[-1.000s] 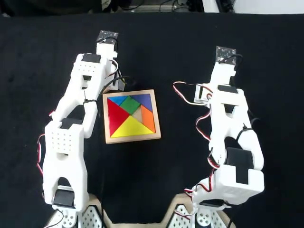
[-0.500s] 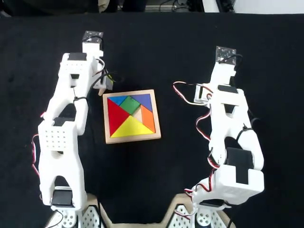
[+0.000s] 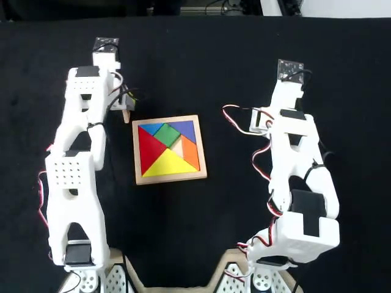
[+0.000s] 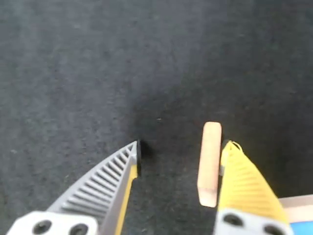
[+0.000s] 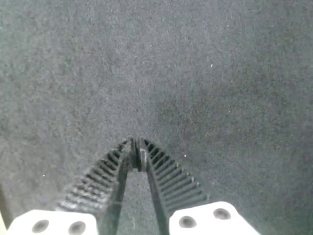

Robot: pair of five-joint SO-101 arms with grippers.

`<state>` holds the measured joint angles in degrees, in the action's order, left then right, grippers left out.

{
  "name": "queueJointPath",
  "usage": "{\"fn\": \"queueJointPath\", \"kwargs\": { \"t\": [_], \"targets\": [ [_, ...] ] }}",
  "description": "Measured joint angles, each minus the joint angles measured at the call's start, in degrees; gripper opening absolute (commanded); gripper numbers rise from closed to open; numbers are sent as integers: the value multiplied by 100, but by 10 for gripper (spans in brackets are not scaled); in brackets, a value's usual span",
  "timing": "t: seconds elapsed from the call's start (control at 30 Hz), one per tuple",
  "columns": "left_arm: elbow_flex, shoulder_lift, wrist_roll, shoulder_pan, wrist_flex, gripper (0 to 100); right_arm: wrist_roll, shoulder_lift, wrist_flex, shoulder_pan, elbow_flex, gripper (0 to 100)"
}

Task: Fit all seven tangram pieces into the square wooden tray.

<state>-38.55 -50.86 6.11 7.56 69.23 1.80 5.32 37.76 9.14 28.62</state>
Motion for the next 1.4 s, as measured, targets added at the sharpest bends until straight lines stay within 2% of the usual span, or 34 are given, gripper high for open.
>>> {"fn": "queueJointPath", "kwargs": {
  "t": [0.23, 0.6, 0.9, 1.1, 1.4],
  "targets": [
    [-176, 0, 0, 53, 35, 263, 0, 0, 0, 0, 0, 11],
    [-1503, -53, 0, 44, 1160, 263, 0, 0, 0, 0, 0, 11],
    [-1503, -695, -62, -62, 1125, 263, -26, 0, 0, 0, 0, 11],
    [-1626, -888, -369, -62, 1108, 263, -176, 0, 0, 0, 0, 11],
    [-1732, -1011, -404, -44, 1108, 262, -176, 0, 0, 0, 0, 11]
  ]
}}
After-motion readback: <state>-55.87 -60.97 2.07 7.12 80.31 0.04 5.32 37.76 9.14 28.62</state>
